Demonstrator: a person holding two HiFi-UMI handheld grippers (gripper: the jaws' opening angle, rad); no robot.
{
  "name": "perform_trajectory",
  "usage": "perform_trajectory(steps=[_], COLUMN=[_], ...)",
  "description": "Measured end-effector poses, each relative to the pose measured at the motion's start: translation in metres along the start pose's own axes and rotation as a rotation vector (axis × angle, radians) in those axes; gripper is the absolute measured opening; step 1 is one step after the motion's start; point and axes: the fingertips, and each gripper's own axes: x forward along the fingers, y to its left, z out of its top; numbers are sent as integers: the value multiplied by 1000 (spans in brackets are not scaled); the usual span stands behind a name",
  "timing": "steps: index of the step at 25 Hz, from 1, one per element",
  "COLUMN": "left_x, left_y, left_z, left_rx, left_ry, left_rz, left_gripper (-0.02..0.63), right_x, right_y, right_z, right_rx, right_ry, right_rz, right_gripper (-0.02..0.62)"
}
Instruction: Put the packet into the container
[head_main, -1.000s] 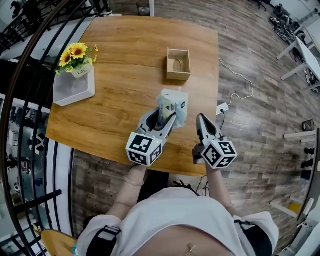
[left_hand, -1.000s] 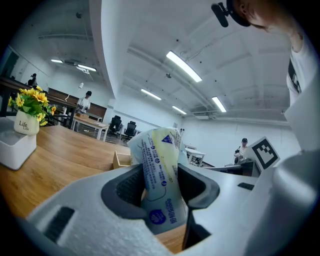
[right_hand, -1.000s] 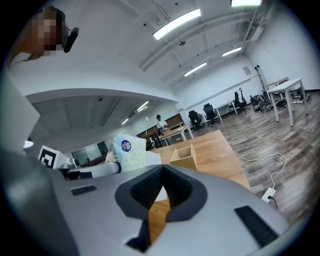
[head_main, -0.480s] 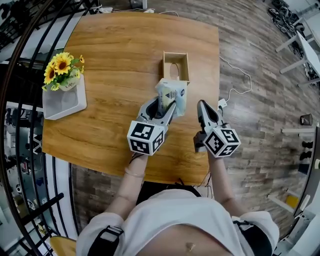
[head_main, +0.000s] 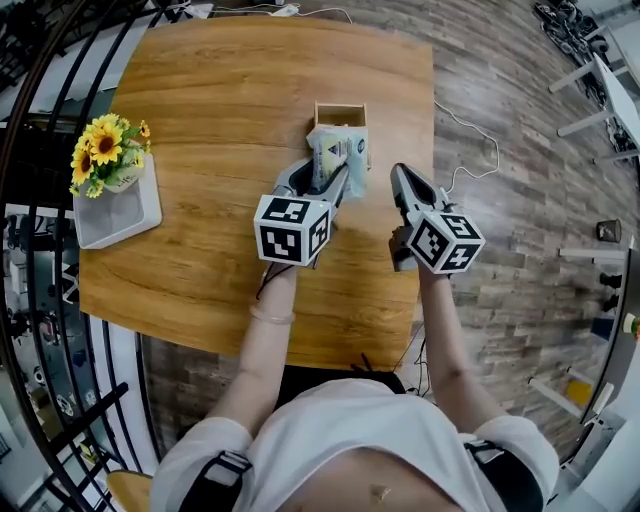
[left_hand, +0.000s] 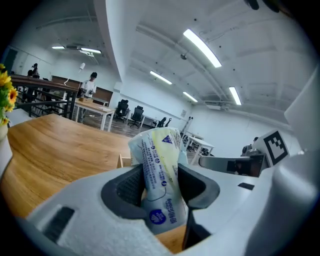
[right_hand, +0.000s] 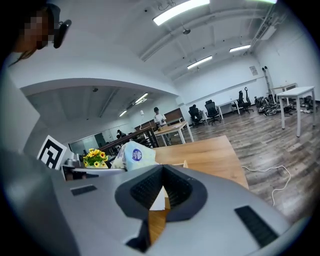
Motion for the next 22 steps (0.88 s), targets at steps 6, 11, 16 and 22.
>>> perform_trajectory(steps=[6,11,16,22], left_x=[26,57,83,94], left_y=[15,24,31,43], left_z=[6,15,18,1], left_rx=[4,-18,2,24], left_ry=[72,126,198,315], left_rz=[49,73,85,125], left_gripper=[190,190,190,190], right_x=[37,72,95,113], right_y=[-14,-23,-31,-42], right_z=[28,36,31,21], right_rx=[-77,-105,-58,-18], right_ry=[35,86,102,102], right_rz=[17,55,84,94], right_gripper=[11,12,12,12])
